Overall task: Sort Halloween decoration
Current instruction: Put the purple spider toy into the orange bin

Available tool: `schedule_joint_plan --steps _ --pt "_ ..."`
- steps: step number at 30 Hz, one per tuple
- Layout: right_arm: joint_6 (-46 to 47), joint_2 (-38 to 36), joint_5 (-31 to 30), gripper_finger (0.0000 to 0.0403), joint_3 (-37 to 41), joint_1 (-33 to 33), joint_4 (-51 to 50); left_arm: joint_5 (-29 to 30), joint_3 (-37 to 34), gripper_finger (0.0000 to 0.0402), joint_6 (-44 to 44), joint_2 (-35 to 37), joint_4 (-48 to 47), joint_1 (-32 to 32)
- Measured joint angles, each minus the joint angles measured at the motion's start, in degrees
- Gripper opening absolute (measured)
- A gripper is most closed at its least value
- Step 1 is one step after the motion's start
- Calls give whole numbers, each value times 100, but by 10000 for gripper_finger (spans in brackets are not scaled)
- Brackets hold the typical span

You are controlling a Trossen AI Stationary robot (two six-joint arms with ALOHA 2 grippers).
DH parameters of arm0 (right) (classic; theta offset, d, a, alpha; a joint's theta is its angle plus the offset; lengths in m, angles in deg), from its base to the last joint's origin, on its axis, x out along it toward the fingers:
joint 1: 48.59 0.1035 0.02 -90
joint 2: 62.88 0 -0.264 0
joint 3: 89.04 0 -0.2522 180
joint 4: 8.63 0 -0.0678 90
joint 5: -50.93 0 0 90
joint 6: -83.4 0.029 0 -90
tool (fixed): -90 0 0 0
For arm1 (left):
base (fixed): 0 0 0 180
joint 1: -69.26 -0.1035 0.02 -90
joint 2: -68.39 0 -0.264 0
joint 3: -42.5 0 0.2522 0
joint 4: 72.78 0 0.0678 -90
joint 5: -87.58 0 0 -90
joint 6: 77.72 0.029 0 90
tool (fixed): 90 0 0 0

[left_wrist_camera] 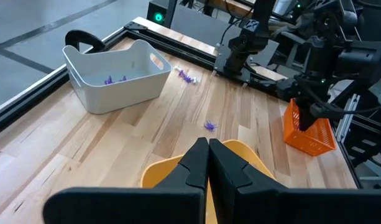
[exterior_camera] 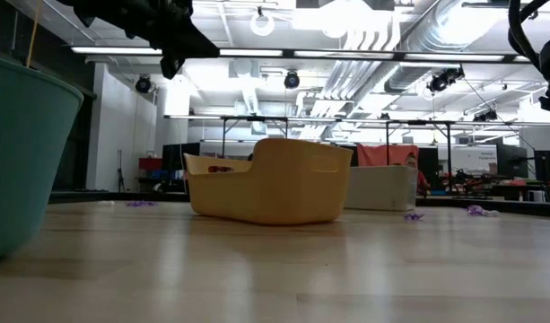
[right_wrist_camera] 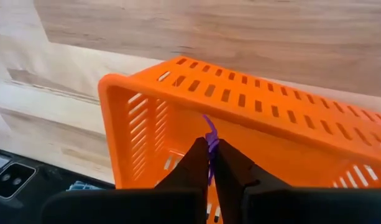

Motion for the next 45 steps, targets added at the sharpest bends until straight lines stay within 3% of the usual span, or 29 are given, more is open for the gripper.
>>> schedule_joint_plan --steps 10,16,19,21,26,30,34,39,45 --pt "-495 -23 192 135 -2 2 304 1 0 0 0 -2 2 0" --pt "-1478 -729 851 161 -7 2 837 0 0 0 0 -2 4 0" --pt "-1895 -1387 599 162 -8 -81 901 0 0 0 -1 -2 4 0" --pt "-2345 -1804 7 162 -9 -275 920 0 0 0 -2 -1 4 0" --pt "-3987 -2509 -1496 157 -11 -1244 936 0 0 0 -42 -2 131 0" --pt "-5878 -2536 -1690 154 -11 -2409 1324 -31 0 0 -55 -2 686 0" --pt "-7745 -2249 -1533 153 -11 -3630 2721 -61 0 0 -59 0 1478 2" --pt "-9350 -1688 -753 152 -22 -4761 5030 -66 0 0 -61 0 2305 4" --pt "-10360 -955 345 114 -806 -5409 5215 -74 0 0 -294 2 2711 4"
